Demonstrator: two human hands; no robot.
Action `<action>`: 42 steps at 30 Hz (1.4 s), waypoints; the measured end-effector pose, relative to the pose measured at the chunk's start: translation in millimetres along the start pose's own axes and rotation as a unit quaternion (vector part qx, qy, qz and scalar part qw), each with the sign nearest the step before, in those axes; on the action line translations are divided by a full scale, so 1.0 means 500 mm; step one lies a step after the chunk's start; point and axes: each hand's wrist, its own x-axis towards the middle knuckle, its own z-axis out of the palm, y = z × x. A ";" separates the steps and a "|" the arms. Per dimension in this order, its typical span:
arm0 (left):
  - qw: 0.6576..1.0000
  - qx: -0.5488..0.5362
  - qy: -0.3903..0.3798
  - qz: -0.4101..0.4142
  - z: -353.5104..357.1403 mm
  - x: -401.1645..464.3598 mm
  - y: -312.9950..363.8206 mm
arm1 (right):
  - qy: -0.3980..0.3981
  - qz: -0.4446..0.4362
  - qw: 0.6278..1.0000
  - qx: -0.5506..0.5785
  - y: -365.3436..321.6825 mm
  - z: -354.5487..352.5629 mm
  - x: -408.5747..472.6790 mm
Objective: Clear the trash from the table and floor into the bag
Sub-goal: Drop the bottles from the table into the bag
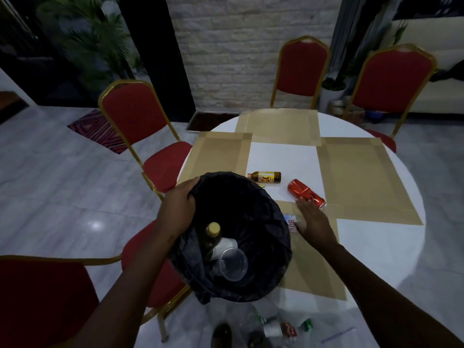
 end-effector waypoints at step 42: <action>0.999 -0.026 -0.028 -0.011 -0.021 0.003 -0.045 | 0.013 0.002 0.995 0.098 -0.334 -0.063 -0.117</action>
